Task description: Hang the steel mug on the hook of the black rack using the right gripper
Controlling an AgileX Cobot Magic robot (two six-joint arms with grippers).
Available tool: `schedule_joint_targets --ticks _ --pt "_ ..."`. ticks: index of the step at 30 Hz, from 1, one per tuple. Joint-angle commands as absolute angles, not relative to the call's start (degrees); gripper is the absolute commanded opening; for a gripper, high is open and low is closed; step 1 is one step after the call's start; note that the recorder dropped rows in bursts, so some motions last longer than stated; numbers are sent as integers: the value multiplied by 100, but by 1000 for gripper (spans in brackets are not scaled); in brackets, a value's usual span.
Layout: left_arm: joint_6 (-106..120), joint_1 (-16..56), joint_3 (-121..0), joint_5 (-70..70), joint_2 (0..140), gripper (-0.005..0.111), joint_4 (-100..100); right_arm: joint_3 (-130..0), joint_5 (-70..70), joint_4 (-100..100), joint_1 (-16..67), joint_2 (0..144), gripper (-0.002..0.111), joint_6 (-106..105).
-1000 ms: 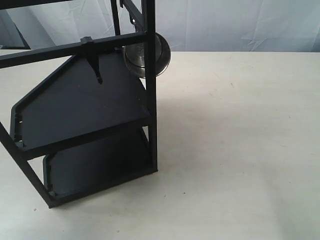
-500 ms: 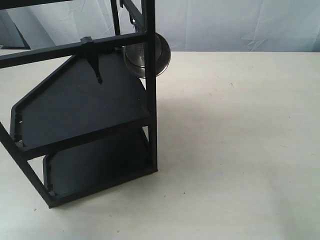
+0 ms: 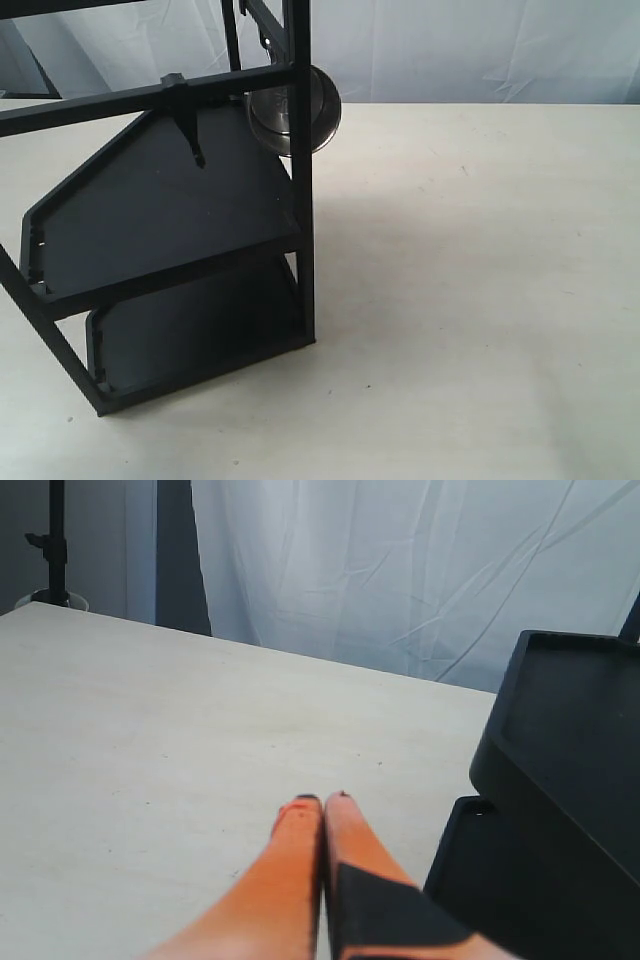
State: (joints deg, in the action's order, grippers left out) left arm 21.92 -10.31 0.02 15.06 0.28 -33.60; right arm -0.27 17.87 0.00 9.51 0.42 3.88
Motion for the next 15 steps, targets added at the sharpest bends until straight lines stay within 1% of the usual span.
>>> schedule_joint_targets --ticks 1,15 --pt "2181 -1028 0 1498 0 1 -3343 0 1747 0 918 0 0 -92" --pt "2181 -1028 0 1498 0 1 -3343 0 1747 203 918 0 0 -36"
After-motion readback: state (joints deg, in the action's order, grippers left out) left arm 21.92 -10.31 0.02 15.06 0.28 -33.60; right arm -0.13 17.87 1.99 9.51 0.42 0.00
